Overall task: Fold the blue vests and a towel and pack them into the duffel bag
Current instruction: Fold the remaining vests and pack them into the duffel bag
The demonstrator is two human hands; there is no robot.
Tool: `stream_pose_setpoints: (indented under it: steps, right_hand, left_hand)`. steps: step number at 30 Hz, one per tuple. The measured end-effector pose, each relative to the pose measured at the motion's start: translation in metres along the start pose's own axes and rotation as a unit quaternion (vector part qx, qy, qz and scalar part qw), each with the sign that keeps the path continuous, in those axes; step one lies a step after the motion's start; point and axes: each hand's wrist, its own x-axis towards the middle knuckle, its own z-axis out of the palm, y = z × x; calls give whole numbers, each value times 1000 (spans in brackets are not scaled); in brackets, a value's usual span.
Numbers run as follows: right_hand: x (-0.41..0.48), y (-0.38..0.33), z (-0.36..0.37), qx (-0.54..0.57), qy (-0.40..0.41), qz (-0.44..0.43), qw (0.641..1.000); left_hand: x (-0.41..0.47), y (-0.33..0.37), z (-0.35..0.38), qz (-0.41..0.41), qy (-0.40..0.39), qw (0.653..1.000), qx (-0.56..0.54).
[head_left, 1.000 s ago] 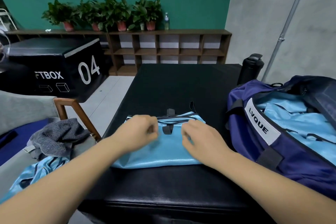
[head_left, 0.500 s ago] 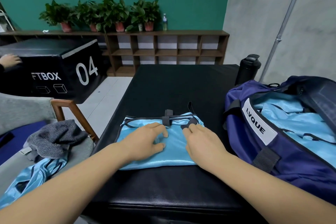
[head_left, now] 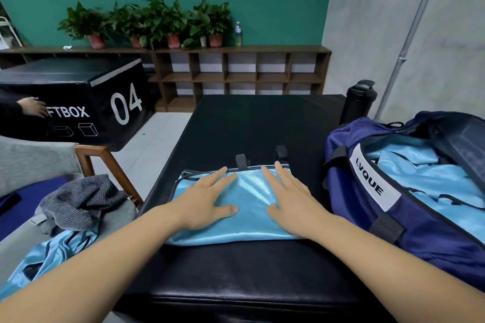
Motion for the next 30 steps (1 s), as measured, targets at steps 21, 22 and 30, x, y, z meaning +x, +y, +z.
stream_pose_setpoints:
  steps: [21, 22, 30]
  right_hand:
    - [-15, -4, 0, -22, 72, -60, 995]
    - [-15, -5, 1, -23, 70, -62, 995]
    - [-16, -4, 4, -24, 63, -67, 995]
  left_hand:
    - [-30, -47, -52, -234, 133, 963, -10]
    - [-31, -48, -51, -266, 99, 959, -3]
    - [-29, -45, -44, -305, 51, 951, -22]
